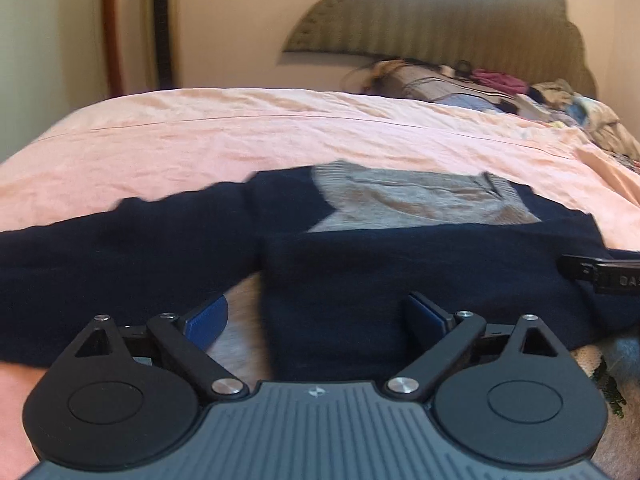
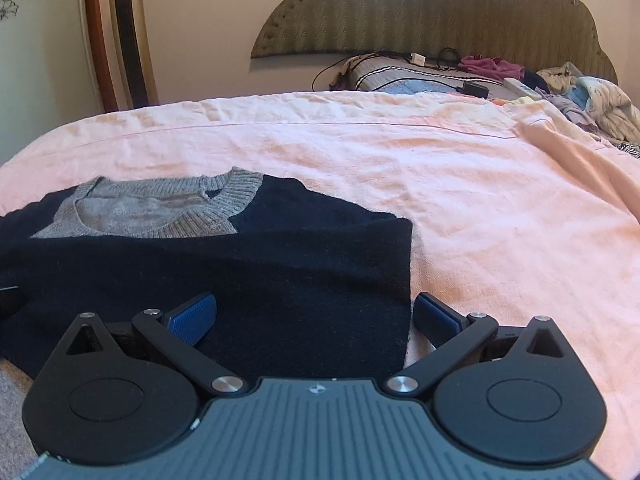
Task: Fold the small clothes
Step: 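Grasp the other navy sleeve with the left tool and fold it across the body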
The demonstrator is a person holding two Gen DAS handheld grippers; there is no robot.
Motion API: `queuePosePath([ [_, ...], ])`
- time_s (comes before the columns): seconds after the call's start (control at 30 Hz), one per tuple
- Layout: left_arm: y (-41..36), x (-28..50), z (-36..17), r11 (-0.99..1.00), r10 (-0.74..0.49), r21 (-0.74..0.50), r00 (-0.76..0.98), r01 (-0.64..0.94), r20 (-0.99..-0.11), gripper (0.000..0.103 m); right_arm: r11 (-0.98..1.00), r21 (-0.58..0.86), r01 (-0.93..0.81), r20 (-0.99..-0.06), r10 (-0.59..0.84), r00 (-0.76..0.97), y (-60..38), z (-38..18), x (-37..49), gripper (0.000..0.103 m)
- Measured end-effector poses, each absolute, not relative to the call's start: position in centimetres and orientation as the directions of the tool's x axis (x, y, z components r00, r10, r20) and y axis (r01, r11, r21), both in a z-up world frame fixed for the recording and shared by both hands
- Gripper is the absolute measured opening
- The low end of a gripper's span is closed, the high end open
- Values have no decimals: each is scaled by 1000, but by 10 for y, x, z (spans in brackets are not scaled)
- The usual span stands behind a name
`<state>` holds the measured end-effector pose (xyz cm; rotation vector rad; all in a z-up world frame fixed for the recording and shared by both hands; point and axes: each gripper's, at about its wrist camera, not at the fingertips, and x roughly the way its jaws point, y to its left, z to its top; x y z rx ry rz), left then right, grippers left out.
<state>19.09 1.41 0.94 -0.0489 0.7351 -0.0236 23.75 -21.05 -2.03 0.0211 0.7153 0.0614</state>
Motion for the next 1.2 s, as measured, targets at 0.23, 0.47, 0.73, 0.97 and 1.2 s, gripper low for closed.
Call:
queuePosePath([
  [0.23,163,113,36,919,100,-278,848,-279,-521,96,998,38,-49,-651,62,757,-212,-18,234,103],
  [0.47,358,72,-4,378,169,-756,843,-534,-511,96,998,39,-46,-649,60,759,-211,-17,233,103],
  [0.73,383,96,-2,364,211,-741,825,-564,-524,75,998,40,-46,-649,61,759,-212,-17,233,103],
  [0.97,377,114,4,440,292,-580,720,-685,-629,6,998,45,-46,-647,64,759,-212,-16,233,103],
  [1.2,266,130,56,724,279,-461,829,-513,-485,5,998,46,-45,-647,64,760,-212,-16,233,103],
])
